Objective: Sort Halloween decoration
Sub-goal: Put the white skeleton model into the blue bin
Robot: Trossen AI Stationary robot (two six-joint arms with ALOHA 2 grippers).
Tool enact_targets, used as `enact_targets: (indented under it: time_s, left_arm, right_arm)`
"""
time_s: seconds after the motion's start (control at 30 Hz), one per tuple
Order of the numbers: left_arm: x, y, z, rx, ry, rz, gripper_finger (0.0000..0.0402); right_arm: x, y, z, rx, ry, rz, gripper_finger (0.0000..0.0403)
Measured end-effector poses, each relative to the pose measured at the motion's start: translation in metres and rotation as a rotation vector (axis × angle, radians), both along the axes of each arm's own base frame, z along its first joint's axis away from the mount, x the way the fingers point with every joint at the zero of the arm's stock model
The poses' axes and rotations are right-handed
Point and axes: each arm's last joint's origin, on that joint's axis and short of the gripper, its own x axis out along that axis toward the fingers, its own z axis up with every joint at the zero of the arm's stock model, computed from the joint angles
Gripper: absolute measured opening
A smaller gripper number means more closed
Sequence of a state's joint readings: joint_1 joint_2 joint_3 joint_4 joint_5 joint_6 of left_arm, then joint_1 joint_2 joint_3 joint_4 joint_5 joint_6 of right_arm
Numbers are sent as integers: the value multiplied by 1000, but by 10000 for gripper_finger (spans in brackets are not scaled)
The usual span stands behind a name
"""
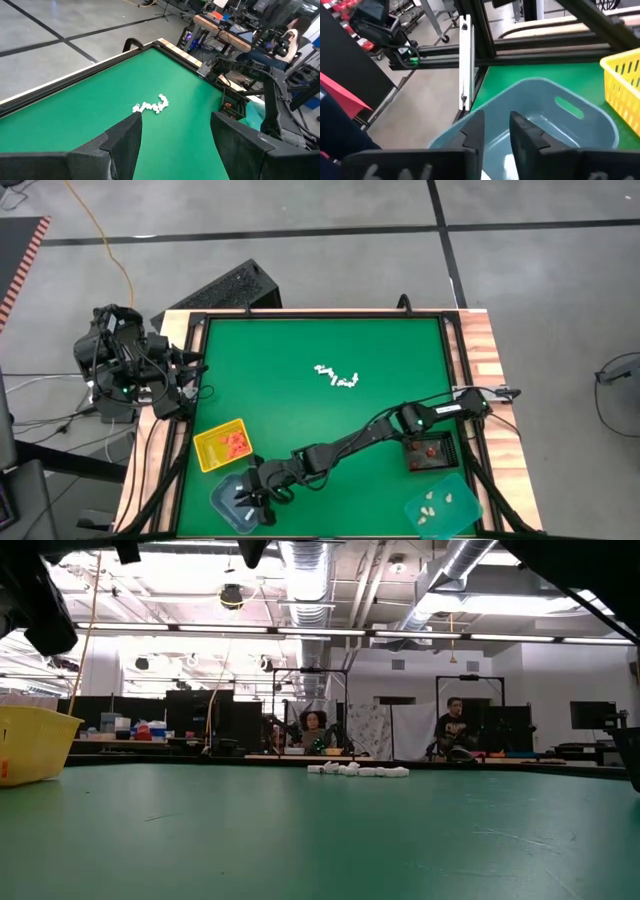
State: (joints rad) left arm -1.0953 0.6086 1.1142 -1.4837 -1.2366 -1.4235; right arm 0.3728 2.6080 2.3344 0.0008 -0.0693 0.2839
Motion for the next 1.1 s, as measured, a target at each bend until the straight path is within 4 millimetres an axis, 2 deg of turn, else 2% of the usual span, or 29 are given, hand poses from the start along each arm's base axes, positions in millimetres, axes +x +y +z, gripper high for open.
enact_targets:
  time_s: [0.23,0.33,0.43,0.5,0.63,0.83,0.93,1.1]
  left_arm:
    - [0,0,0,-2,0,1,226]
    - [0,0,0,-4,-1,1,226]
    - [0,0,0,-5,-1,1,226]
    - [0,0,0,-6,-1,2,226]
    - [0,0,0,-7,-2,1,226]
    - [0,0,0,-7,-2,2,226]
    - [0,0,0,-7,-2,2,226]
    - [0,0,0,-11,-5,4,226]
  right_arm:
    - [5,-13,7,116,47,-6,136]
    - [2,-32,30,111,84,14,139]
    - [-14,-56,67,9,153,4,135]
    - [-29,-74,92,-81,204,-23,132]
    - [-61,-112,128,-236,332,-93,127]
    - [-123,-169,186,-425,474,-331,127]
    - [-149,-194,197,-449,599,-511,127]
    - [-186,-237,200,-279,840,-908,127]
